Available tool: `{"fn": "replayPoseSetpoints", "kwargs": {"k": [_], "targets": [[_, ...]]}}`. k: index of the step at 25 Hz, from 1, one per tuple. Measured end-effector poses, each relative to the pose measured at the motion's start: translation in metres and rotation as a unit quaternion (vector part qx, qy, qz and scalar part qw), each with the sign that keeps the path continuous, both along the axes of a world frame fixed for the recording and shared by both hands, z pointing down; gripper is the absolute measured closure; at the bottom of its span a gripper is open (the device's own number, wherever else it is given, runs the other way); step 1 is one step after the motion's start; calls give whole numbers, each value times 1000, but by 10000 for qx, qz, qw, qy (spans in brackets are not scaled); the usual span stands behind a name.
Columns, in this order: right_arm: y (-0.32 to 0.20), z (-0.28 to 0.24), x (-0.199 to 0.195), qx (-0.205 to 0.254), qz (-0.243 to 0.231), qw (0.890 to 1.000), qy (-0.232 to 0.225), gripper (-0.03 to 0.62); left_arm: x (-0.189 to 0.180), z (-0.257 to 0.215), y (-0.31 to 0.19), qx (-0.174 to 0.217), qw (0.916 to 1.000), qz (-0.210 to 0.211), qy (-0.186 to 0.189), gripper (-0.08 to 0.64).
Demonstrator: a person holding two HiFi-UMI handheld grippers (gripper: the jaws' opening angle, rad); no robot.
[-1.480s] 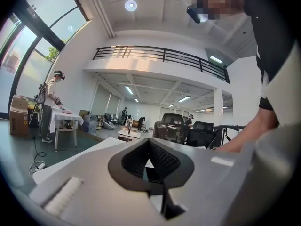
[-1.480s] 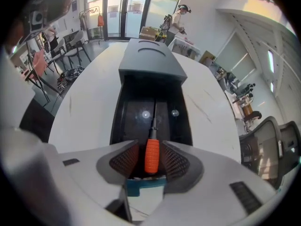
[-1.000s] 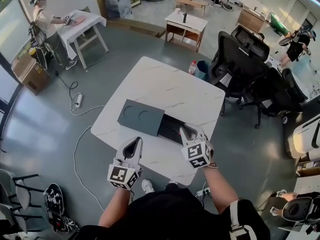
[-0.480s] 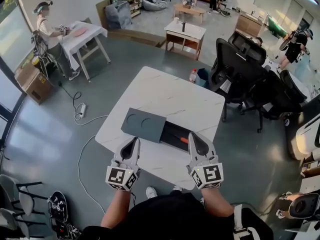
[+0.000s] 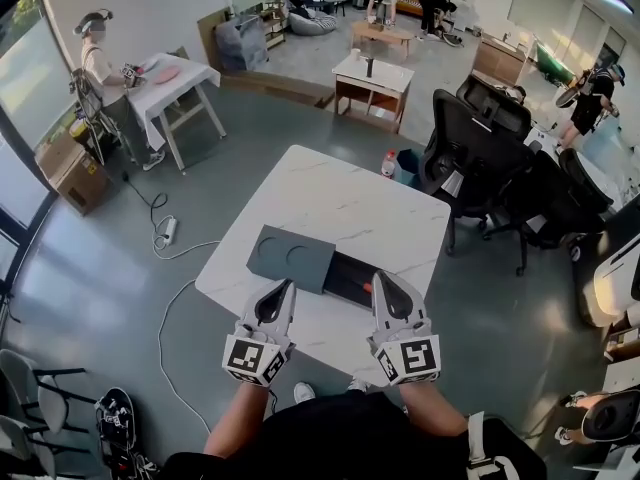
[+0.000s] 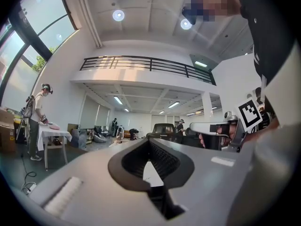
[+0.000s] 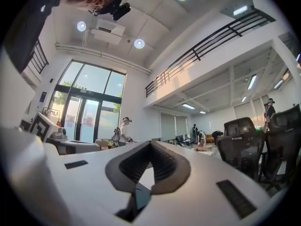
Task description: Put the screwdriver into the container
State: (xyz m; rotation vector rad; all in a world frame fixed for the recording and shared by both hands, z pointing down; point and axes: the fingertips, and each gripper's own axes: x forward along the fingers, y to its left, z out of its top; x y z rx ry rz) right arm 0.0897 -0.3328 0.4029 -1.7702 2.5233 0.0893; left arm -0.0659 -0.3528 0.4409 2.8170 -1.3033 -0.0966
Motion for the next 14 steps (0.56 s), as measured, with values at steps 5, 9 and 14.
{"fn": "replayPoseSetpoints", "kwargs": {"k": [5, 9, 14], "targets": [[3, 3, 0, -8, -29, 9999, 103, 586, 4, 0, 4, 22, 10000, 7, -11, 549], [4, 4, -1, -30, -94, 9998, 171, 586, 18, 6, 10, 78, 9995, 201, -250, 549], [2, 5, -11, -11, -362, 9990, 280, 586, 24, -1, 13, 158, 9993, 261, -226, 549]]}}
